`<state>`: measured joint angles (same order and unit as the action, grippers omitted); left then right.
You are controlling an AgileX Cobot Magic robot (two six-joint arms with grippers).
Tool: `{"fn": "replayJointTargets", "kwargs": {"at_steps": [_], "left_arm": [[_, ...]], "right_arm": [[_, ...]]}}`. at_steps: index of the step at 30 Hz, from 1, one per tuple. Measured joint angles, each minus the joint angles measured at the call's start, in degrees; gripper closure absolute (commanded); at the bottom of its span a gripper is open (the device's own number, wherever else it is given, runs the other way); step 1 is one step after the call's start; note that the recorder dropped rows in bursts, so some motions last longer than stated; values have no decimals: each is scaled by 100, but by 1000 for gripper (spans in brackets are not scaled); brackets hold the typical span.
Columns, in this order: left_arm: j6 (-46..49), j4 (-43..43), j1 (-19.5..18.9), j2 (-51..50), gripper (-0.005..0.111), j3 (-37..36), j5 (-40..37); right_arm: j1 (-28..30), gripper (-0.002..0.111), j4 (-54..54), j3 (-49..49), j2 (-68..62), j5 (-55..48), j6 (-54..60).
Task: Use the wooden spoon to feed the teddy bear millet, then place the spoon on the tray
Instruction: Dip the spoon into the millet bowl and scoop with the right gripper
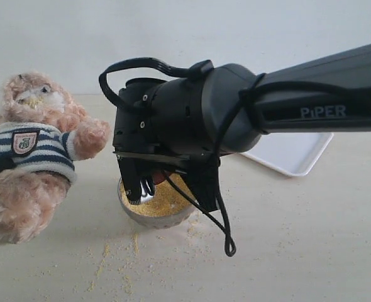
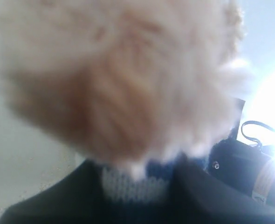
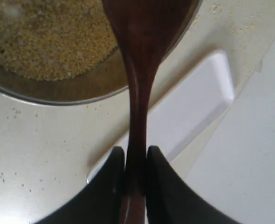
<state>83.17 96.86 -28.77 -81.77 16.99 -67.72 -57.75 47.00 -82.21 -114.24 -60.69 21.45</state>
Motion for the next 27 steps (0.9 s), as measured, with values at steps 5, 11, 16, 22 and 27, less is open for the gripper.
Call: {"fn": "replayJointTargets", "kwargs": {"at_steps": [5,11,16,22,27], "left_arm": [[0,68,0,0,102,0,0],[-11,94,0,0,102,0,508],[-11,94,0,0,102,0,508],[-11,94,0,0,102,0,508],[-11,83,0,0,102,0,508]], "right_arm": [[0,108,-12,0,-234,-92,38],[0,108,-150,0,-326,-30,-158],[0,108,-488,0,-326,32,-88],[0,108,-826,-14,-326,139,-124],[0,108,-1177,-39,-326,213,-150]]}}
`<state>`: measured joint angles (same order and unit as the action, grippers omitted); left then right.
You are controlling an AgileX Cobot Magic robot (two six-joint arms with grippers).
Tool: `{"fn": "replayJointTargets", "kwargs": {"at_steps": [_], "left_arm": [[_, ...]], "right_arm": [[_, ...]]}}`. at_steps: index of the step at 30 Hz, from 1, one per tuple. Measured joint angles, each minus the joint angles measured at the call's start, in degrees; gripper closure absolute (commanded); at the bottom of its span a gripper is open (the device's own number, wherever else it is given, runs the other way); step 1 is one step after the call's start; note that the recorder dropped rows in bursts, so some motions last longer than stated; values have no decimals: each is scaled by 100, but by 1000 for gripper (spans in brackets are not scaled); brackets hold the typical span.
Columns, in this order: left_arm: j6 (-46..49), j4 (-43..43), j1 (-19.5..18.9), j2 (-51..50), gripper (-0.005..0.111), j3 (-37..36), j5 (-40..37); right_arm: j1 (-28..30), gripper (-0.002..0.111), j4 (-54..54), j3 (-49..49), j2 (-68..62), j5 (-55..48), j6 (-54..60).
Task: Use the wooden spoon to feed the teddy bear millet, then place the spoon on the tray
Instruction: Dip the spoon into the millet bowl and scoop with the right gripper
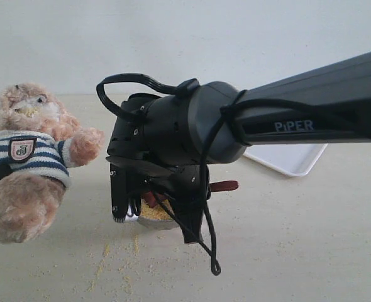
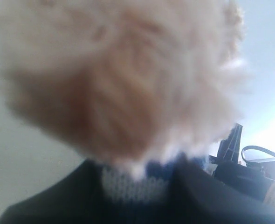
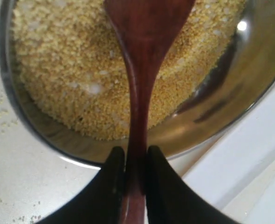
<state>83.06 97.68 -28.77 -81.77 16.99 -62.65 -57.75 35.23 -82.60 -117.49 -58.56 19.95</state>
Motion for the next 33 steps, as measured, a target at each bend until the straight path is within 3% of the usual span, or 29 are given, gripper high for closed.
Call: {"fn": "replayJointTargets", "kwargs": {"at_steps": [33], "left_arm": [[0,-11,0,0,102,0,0]], "right_arm": [[0,108,328,0,0,-371,-267]]}}
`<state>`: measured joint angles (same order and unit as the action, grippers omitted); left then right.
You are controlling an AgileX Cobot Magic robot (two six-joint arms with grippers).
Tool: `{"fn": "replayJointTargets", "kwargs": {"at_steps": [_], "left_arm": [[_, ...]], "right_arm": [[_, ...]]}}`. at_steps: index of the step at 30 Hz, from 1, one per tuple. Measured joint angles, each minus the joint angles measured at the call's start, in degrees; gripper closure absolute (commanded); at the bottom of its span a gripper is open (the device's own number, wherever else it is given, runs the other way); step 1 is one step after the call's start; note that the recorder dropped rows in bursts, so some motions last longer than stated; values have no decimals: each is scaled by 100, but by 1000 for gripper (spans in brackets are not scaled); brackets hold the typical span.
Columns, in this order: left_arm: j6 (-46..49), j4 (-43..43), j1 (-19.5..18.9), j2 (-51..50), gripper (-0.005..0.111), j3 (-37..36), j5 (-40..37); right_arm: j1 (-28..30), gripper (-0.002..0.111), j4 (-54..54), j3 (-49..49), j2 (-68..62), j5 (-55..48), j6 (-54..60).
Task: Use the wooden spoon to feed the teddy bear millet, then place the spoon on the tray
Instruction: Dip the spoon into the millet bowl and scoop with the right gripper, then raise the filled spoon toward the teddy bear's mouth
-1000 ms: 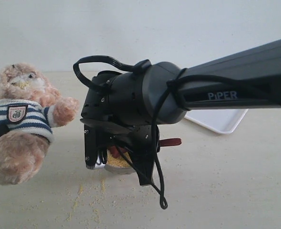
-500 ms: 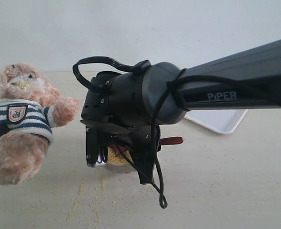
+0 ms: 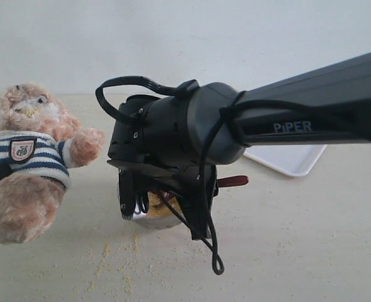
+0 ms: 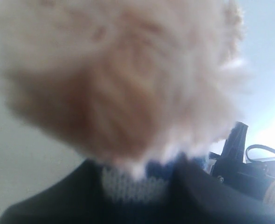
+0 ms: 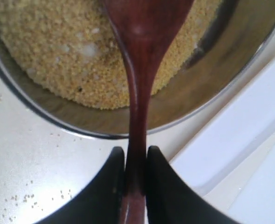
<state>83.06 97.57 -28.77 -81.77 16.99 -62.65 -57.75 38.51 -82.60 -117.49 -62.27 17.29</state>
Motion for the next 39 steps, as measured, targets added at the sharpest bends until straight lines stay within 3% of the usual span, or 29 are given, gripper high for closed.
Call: {"fn": "replayJointTargets", "kwargs": {"at_steps": [17,27,39], "left_arm": [[0,0,0,0,102,0,0],[0,0,0,0,102,0,0],[0,0,0,0,102,0,0]], "right_arm": [[0,108,423,0,0,-161,-251],[0,108,1191,0,66,-454,-647],[-45,108,705,0,79,-474,-721]]}}
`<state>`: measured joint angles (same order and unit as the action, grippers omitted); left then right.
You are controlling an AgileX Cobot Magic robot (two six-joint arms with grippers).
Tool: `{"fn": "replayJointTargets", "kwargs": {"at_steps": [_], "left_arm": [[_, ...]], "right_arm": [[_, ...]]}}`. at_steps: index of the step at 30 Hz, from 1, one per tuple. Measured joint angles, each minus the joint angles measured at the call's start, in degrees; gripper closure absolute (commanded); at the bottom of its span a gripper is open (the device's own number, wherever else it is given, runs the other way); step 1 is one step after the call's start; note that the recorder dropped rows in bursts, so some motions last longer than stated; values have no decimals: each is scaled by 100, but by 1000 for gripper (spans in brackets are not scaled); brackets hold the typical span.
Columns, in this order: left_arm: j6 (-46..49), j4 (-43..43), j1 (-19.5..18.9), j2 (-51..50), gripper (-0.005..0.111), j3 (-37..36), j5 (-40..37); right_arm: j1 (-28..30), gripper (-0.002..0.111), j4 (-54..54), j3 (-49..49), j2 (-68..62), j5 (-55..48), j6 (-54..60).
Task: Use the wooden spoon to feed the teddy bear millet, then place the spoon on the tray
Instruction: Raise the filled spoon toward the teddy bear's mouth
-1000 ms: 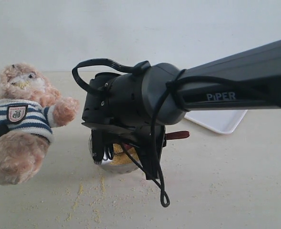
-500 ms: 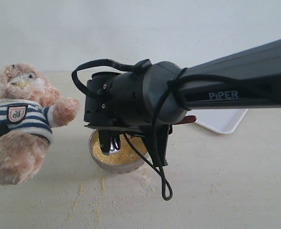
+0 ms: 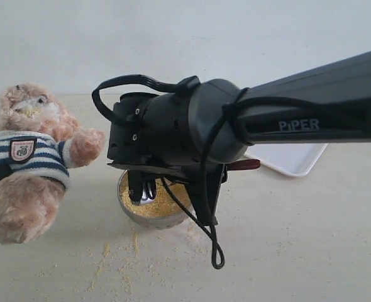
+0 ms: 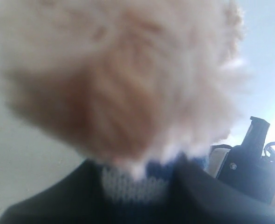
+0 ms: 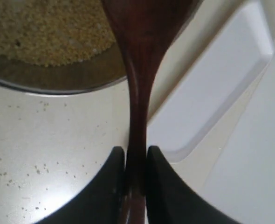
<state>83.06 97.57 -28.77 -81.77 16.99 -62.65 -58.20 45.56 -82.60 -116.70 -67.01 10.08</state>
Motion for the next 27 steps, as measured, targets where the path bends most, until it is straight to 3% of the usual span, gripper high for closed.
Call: {"fn": "replayJointTargets", "kwargs": {"at_steps": [11,19,27], "left_arm": [[0,-85,0,0,102,0,0],[8,-377,0,0,102,-34,0],[187,-644,0,0,102,-488,0]], "right_arm": [[380,108,-1224,0,527,365,427],[987,108,-2121,0,1201,-13,1145],[1097,108,-2953,0,1416,-243,1366]]}}
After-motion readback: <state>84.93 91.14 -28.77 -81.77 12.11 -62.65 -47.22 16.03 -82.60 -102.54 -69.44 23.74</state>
